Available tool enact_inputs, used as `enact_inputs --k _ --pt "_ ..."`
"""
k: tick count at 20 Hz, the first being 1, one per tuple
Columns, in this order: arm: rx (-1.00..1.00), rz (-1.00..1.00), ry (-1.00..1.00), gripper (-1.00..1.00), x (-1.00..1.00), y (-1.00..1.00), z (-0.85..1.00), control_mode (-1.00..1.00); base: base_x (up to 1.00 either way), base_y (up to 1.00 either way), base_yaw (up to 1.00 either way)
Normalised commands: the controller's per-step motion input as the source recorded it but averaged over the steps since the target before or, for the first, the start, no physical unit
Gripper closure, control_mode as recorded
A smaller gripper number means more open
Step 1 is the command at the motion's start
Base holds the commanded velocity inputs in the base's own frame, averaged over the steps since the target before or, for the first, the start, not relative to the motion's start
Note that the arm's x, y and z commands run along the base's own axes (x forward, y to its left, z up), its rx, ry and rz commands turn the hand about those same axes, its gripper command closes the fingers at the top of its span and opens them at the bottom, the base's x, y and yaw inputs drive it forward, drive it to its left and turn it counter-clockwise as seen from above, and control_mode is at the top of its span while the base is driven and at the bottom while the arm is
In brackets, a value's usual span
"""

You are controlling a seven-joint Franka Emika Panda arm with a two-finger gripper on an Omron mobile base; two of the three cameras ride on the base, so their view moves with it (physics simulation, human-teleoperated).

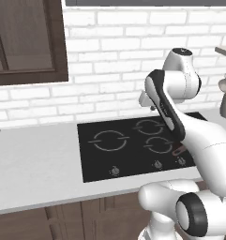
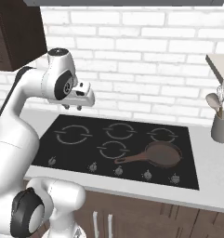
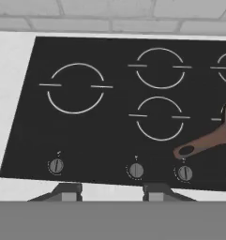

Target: Turn off the front right burner of the stove.

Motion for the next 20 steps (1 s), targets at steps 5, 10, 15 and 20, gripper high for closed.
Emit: enact_inputs --k 5,10,15,20 --pt "0.00 -0.01 0.00 -1.00 -0.01 -0.12 -0.05 -1.00 0.00 0.00 0.00" --pt "0.00 -0.15 0.01 -1.00 -0.05 -0.86 -0.24 -1.00 0.00 0.00 0.00" --pt "0.00 -0.26 0.03 -1.00 -0.06 -1.00 -0.29 -1.00 0.00 0.00 0.00" --pt "0.02 -0.31 0.04 -1.00 -0.07 -1.00 -0.31 -1.00 0.00 0.00 0.00"
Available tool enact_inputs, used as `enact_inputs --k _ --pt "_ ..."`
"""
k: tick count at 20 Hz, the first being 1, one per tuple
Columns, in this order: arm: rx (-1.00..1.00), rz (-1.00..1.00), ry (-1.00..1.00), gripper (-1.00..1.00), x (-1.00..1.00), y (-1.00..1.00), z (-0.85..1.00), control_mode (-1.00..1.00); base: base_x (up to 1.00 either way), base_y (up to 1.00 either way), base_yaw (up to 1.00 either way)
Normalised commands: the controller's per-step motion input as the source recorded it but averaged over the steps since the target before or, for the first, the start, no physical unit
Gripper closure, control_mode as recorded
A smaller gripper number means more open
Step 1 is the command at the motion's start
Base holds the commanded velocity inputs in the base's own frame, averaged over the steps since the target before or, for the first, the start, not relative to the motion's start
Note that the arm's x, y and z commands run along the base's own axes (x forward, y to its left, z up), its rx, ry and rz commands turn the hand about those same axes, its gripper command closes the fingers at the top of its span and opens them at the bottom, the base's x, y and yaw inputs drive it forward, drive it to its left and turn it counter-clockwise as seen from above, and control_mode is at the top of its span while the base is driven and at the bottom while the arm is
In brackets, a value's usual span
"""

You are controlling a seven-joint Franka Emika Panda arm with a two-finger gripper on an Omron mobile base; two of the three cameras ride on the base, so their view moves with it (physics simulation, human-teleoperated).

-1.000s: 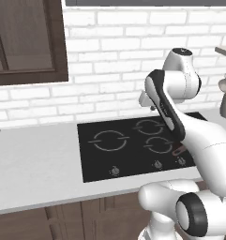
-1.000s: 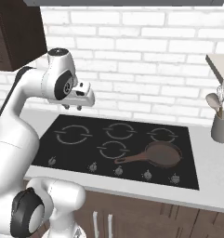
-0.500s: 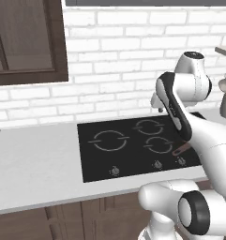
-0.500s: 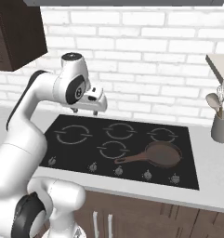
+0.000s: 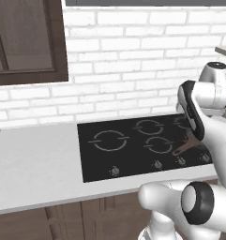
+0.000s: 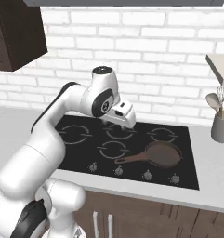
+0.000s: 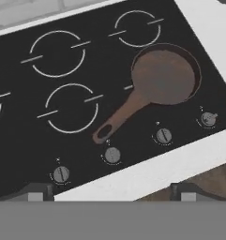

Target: Turn off the front right burner of the stove.

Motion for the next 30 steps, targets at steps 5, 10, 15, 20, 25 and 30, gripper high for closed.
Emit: enact_inputs --k 5,10,15,20,25,30 --pt "0.03 -0.42 0.10 -1.00 0.00 -1.00 -0.35 -1.00 0.00 0.00 0.00" --pt "0.02 -0.42 0.12 -1.00 0.00 -1.00 -0.38 -1.00 0.00 0.00 0.00" --pt "0.02 -0.40 0.12 -1.00 0.00 -1.00 -0.38 -1.00 0.00 0.00 0.00" --pt "0.09 -0.43 0.19 -1.00 0.03 -1.00 -0.59 -1.00 0.00 0.00 0.00" --pt "0.28 -0.38 0.18 -1.00 0.04 -1.00 -0.67 -1.00 0.00 0.00 0.00" --pt "0.39 -0.22 0.10 -1.00 -0.06 -0.45 -0.47 -1.00 0.00 0.00 0.00"
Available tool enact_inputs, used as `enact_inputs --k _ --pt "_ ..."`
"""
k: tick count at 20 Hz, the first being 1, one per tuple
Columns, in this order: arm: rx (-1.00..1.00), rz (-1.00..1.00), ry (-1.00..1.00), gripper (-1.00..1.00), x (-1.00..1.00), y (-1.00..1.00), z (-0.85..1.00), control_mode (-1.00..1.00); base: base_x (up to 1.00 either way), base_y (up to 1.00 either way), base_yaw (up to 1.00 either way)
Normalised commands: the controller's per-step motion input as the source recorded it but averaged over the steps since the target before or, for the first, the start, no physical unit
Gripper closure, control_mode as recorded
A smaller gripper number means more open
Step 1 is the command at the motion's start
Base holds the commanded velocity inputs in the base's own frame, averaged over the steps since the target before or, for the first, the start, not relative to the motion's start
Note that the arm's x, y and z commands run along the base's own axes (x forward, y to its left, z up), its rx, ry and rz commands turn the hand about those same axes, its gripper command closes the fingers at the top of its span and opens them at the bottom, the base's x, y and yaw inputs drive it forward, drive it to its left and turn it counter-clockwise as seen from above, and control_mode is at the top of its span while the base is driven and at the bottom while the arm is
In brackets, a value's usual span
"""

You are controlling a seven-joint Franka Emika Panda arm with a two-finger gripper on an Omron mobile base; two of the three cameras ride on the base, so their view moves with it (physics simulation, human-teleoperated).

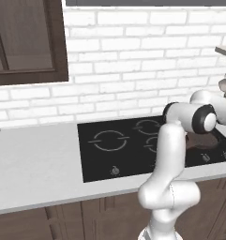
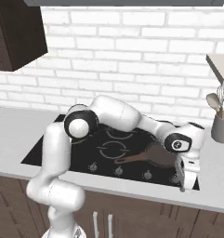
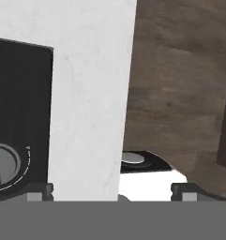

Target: Turn off the front right burner of the stove.

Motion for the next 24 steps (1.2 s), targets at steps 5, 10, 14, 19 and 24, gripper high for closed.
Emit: enact_inputs --k 5,10,14,19,24 --pt "0.53 -0.18 0.00 -1.00 -0.05 -0.23 -0.20 -1.00 0.00 0.00 0.00" --pt "0.14 -0.03 0.00 -1.00 0.00 -0.01 -0.01 -1.00 0.00 0.00 0.00" --pt "0.01 -0.08 -0.09 -1.00 0.12 0.04 0.00 -1.00 0.00 0.00 0.00" --pt "0.00 -0.15 -0.08 -1.00 0.27 0.41 -0.07 -1.00 0.00 0.00 0.00" --pt "-0.05 -0.27 -0.04 -1.00 0.28 0.93 -0.14 -1.00 0.00 0.00 0.00"
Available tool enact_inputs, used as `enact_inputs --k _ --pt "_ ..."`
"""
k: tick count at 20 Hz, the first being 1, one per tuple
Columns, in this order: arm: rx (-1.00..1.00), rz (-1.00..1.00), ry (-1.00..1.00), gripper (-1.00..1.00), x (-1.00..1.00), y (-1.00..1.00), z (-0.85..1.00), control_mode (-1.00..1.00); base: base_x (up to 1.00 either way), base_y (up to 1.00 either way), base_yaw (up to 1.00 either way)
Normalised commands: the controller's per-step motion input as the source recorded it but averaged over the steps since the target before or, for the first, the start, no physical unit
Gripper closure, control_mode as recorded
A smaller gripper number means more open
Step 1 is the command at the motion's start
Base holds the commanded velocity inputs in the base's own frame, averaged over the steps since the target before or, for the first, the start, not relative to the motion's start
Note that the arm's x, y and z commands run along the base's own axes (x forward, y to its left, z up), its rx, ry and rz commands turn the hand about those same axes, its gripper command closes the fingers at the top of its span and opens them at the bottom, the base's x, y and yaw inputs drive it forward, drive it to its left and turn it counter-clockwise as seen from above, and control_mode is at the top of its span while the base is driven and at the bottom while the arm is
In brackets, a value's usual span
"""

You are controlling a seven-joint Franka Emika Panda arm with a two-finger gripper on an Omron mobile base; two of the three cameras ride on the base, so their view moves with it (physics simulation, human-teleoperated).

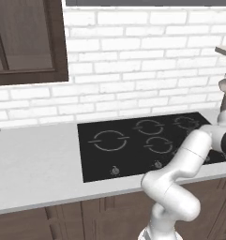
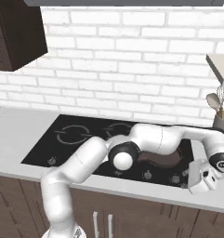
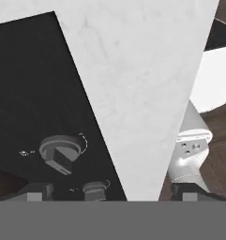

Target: Turn off the front right burner of the stove.

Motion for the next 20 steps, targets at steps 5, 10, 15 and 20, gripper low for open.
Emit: enact_inputs --k 5,10,15,20 --pt "-0.15 -0.31 0.00 -1.00 0.26 0.74 -0.10 -1.00 0.00 0.00 0.00" --pt "-0.12 -0.11 -0.01 -1.00 0.18 0.29 -0.06 -1.00 0.00 0.00 0.00" --pt "-0.22 0.00 -0.19 -1.00 0.00 -0.01 -0.41 -1.00 0.00 0.00 0.00" --pt "-0.10 0.00 -0.05 -1.00 0.03 -0.24 -0.19 -1.00 0.00 0.00 0.00"
